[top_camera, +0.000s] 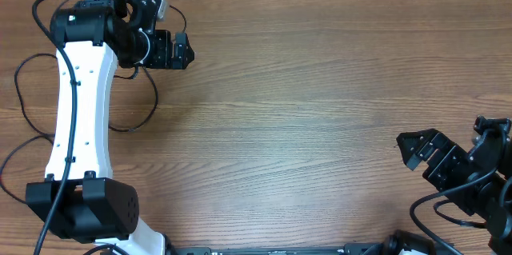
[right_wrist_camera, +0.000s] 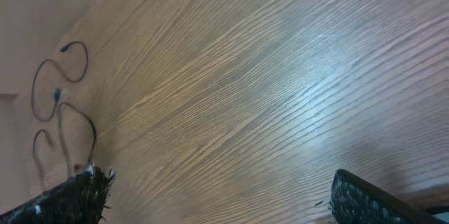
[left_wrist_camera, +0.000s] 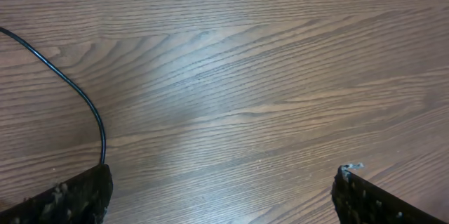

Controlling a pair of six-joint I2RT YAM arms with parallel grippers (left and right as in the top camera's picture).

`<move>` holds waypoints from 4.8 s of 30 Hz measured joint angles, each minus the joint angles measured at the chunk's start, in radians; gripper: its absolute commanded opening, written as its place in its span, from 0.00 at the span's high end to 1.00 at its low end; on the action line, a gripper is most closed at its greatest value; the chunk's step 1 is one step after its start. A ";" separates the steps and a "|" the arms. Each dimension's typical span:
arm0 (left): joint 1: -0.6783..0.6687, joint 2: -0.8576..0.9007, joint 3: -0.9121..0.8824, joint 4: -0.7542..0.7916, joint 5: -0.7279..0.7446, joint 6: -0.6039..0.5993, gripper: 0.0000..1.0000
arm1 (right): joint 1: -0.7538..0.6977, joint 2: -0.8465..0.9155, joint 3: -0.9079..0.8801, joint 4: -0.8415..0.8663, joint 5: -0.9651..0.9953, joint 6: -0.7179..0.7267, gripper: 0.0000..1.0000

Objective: Untangle cables

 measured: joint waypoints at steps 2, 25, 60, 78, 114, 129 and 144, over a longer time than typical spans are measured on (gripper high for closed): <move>0.000 0.000 0.000 0.000 0.000 0.000 0.00 | 0.000 0.000 0.000 -0.002 0.036 0.000 0.00; 0.000 0.000 0.000 0.000 -0.004 0.000 0.00 | 0.512 -0.019 -0.573 1.145 -0.074 -0.379 0.00; 0.000 0.000 0.000 0.000 -0.003 0.000 0.00 | 0.306 -0.824 -1.227 1.435 -0.031 -0.375 0.00; 0.000 0.000 0.000 0.000 -0.003 0.000 0.00 | 0.306 -0.825 -1.314 1.495 0.122 -0.323 0.00; 0.000 0.000 0.000 0.000 -0.003 0.000 0.00 | 0.274 -0.825 -1.314 1.489 0.167 -0.243 0.00; 0.000 0.000 0.000 0.000 -0.003 0.000 0.00 | 0.274 -0.825 -1.314 1.489 0.174 -0.262 0.00; 0.000 0.000 0.000 0.000 -0.003 0.000 0.00 | 0.274 -0.825 -1.314 1.489 0.174 -0.266 0.00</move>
